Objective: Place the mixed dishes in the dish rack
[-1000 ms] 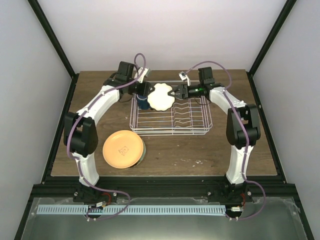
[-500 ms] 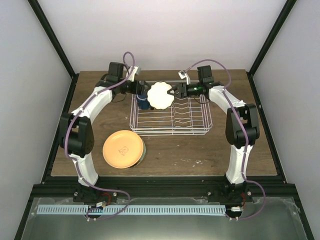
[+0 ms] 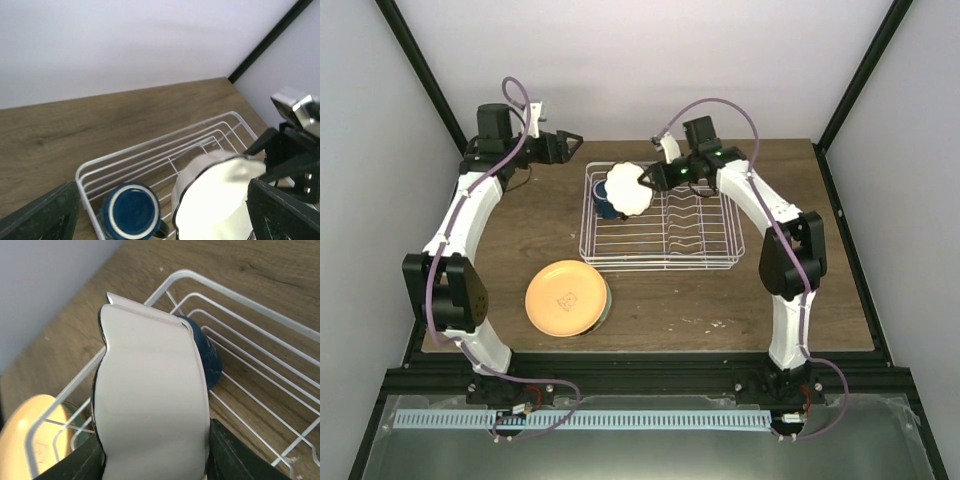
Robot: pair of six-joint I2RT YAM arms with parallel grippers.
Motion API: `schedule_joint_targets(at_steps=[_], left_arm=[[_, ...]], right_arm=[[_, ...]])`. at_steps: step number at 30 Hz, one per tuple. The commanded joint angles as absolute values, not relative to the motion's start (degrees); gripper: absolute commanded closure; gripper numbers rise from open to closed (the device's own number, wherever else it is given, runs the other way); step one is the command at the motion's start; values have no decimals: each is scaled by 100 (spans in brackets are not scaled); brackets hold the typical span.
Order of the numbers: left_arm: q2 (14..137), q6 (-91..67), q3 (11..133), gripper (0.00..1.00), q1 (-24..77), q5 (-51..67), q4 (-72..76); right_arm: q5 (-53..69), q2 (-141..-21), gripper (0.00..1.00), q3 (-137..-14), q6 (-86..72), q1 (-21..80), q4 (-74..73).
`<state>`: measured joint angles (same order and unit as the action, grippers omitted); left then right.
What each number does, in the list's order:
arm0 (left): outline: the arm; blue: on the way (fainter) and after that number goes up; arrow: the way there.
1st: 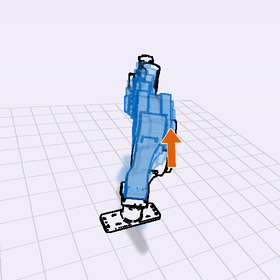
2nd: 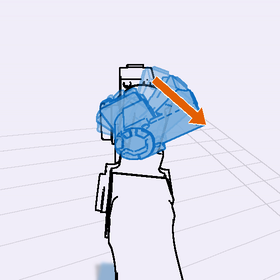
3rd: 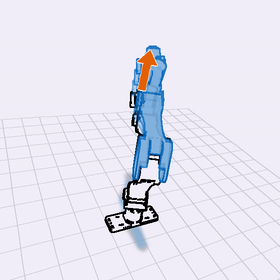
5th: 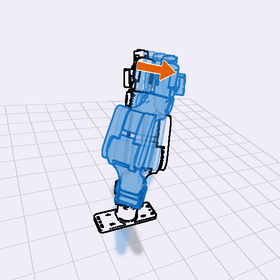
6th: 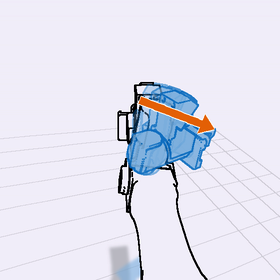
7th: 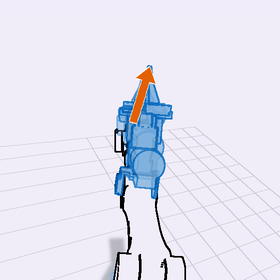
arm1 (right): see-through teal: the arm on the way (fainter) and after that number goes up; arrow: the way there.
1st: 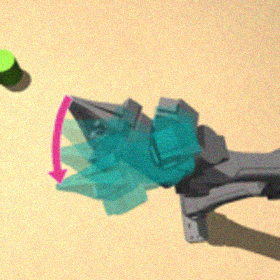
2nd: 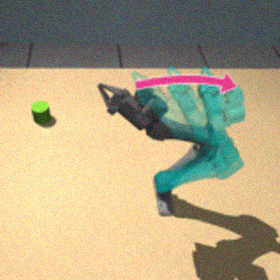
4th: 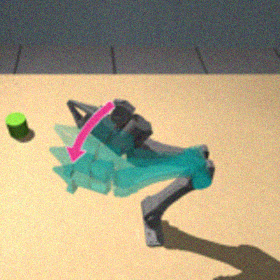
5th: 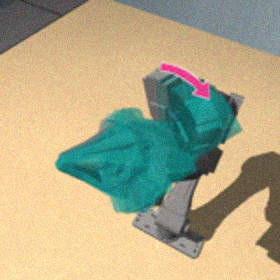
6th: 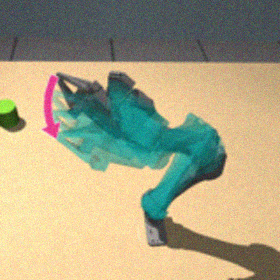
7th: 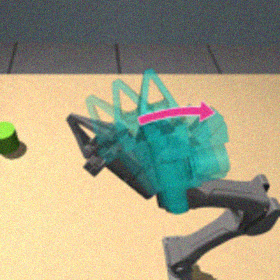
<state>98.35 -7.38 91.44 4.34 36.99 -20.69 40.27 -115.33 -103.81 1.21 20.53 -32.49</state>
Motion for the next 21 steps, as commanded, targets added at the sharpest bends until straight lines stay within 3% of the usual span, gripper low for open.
schedule_joint_targets(at_steps=[1, 10, 21], left_arm=[[9565, -517, 9269, 8, 308, 3554, -2309], [9311, -576, 8801, 7, 246, 3557, -2150], [9083, -538, 8377, 6, 246, 3682, -2084]], right_arm=[[2286, -11181, 79, -10845, 889, 2668, -3749], [-560, -10692, 80, -10135, 1688, 3700, -3571], [-2882, -10897, 81, -9967, 2123, 4405, -3782]])
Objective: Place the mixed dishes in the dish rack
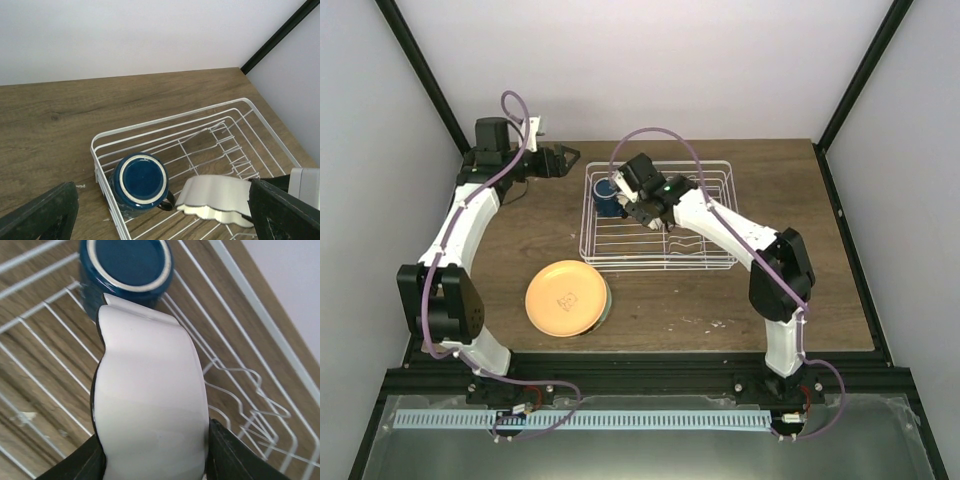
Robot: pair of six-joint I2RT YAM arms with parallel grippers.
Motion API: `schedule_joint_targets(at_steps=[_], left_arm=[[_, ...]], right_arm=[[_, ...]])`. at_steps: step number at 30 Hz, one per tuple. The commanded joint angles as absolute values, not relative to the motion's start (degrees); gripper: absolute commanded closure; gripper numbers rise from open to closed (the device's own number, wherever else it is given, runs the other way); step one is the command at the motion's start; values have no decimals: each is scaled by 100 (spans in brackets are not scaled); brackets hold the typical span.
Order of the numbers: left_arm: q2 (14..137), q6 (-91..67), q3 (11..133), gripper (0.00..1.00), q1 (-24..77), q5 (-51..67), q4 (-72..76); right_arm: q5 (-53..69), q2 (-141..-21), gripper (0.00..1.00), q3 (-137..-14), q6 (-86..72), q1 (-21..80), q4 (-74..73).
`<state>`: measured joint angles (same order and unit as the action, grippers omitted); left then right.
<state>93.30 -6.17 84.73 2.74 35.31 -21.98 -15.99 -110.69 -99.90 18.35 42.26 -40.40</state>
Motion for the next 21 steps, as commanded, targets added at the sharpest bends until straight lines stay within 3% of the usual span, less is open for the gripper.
schedule_joint_targets(at_steps=[1, 15, 21], left_arm=[[9069, -530, 8338, 6, 246, 3686, -2081], [8784, -457, 7981, 5, 242, 3618, -2091], [8762, -448, 7932, 5, 246, 3599, -2101]], right_arm=[[-3073, -10932, 81, -9899, 2193, 4456, -3742], [-4078, -11492, 78, -9607, 2831, 4936, -3139], [-3865, -11452, 65, -9540, 2848, 5133, -3356]])
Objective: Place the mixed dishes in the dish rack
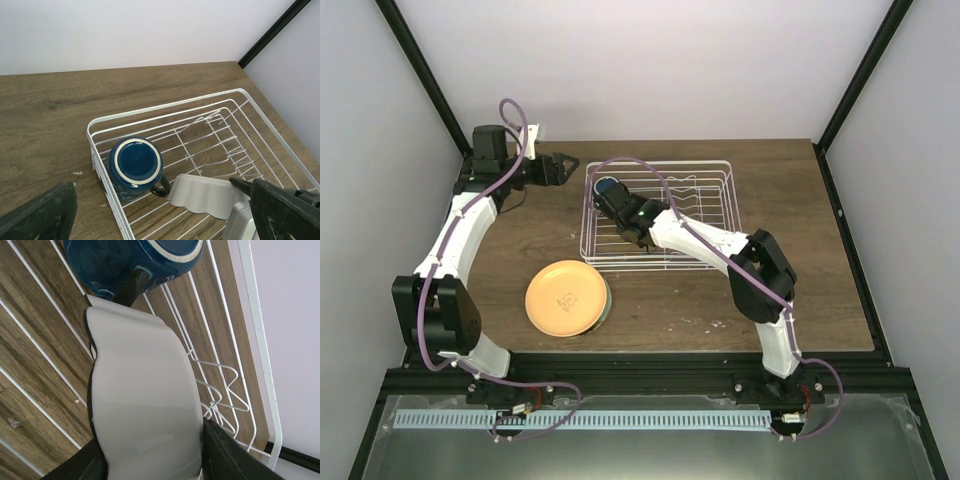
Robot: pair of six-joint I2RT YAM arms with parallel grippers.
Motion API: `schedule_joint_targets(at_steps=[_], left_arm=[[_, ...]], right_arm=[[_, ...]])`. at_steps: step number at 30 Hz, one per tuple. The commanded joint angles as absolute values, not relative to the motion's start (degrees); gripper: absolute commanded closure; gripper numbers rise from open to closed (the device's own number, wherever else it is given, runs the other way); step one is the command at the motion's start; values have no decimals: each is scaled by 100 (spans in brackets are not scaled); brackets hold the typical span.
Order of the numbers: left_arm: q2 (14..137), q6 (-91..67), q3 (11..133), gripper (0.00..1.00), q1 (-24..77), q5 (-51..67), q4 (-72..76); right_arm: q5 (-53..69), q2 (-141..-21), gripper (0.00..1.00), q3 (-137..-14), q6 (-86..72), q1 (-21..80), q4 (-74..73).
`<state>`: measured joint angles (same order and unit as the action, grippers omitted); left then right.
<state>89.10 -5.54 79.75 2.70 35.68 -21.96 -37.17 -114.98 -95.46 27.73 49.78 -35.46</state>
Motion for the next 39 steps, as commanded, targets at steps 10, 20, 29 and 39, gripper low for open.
schedule_joint_targets(at_steps=[10, 20, 29, 39], left_arm=[[8885, -475, 8025, 5, 244, 3674, -2114], [8886, -508, 7959, 4, 246, 3708, -2092], [8945, -536, 7947, 4, 242, 3772, -2083], [9042, -536, 7995, 4, 246, 3832, -2123]], right_arm=[[-3427, -11101, 48, -9068, 2806, 5284, -3646], [-2617, -11002, 36, -9110, 2445, 5369, -4163], [-2039, -10857, 26, -9039, 2152, 5407, -4732], [-1883, -10855, 23, -8974, 1901, 5411, -5174]])
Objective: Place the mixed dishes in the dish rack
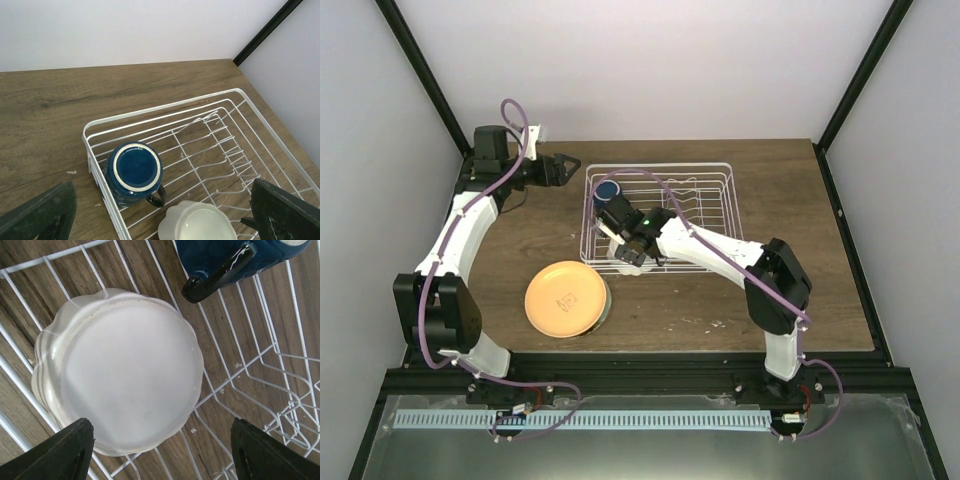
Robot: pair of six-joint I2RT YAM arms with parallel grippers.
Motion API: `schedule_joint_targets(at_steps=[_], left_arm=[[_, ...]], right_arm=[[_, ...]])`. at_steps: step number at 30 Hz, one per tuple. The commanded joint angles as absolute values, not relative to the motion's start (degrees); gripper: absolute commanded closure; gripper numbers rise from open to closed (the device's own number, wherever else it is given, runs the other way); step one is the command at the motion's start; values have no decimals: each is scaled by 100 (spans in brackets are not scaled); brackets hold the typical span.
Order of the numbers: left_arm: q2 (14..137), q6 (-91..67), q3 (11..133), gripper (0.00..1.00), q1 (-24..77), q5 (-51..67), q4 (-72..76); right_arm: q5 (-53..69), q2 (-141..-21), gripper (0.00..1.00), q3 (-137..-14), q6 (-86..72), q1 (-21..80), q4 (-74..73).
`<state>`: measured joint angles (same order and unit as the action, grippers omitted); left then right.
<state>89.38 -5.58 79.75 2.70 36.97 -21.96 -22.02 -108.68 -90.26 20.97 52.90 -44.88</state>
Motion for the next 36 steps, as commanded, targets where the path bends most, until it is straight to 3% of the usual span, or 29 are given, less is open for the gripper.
schedule_joint_targets(at_steps=[1, 10, 19, 27, 31, 36], left_arm=[[9039, -536, 7997, 4, 245, 3832, -2125], [9013, -436, 8264, 2, 229, 3075, -2813], [8489, -858, 8298, 1, -125, 1732, -4846], [7560, -1950, 7221, 0, -81, 1431, -6006], [7062, -2313, 6591, 0, 114, 1193, -6472], [6587, -2886, 5848, 0, 478, 1033, -6557]], right_arm=[[-1906, -10857, 23, -8976, 1869, 5414, -5178], [-1726, -10957, 23, -9815, 1438, 5076, -5165], [-378, -10920, 23, -11066, 520, 3680, -4893], [497, -12194, 23, -13151, -371, 2593, -5365], [960, -12505, 26, -13320, -774, 2242, -5311], [499, -12493, 28, -13142, -613, 2125, -5246]])
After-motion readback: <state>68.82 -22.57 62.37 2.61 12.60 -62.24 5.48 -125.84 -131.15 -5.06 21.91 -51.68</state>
